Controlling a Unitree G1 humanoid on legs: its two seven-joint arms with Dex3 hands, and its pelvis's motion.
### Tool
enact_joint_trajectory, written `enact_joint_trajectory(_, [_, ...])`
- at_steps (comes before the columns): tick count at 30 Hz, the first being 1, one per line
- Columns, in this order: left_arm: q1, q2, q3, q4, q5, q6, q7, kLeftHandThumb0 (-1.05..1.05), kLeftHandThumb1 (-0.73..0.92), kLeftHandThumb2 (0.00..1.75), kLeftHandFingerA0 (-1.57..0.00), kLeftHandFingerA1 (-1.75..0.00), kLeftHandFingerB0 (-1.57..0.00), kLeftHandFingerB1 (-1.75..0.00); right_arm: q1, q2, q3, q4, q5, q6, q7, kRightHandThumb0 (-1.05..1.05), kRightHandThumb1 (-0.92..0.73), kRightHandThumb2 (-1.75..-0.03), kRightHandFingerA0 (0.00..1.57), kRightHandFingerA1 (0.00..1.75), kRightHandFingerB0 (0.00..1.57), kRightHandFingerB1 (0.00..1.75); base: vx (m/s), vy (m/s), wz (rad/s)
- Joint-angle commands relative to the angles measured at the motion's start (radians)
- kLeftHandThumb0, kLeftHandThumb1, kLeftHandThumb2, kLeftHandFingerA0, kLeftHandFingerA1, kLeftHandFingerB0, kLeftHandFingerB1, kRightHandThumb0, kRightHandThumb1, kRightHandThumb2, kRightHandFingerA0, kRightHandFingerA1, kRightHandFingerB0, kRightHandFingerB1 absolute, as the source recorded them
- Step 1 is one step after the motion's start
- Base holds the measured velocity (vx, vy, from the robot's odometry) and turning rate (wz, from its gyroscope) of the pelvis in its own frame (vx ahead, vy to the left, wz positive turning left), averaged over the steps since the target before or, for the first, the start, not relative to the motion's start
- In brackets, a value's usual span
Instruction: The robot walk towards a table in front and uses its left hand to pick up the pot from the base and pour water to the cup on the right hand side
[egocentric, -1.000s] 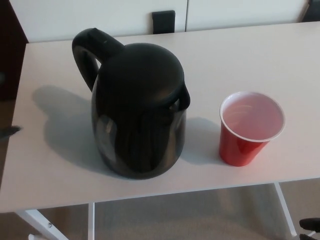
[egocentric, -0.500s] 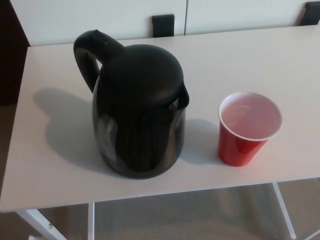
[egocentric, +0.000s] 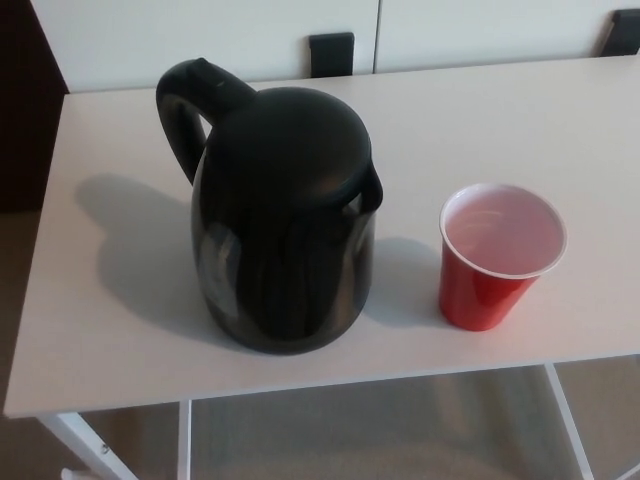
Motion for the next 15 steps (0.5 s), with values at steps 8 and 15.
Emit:
enact_joint_trajectory(8, [-0.079,-0.049,-0.213,0.139,0.158,-0.051,0.265,-0.48,0.71,0.61,-0.19,-0.32,-0.18,-0.29,0.001,0.006,-0.016,0.003,0.013,-0.021,0.005,-0.34,-0.56,-0.55,0.77,0.51,0.62,0.45,0.00,0.000,0.00])
enact_joint_trajectory(15, [-0.041,-0.022,-0.298,0.148,0.191,-0.106,0.300,-0.49,0.74,0.62,-0.29,-0.35,-0.20,-0.30,-0.015,0.004,-0.004,0.003,0.001,-0.016,0.004,-0.35,-0.56,-0.56,0.78,0.49,0.62,0.44,0.00,0.000,0.00])
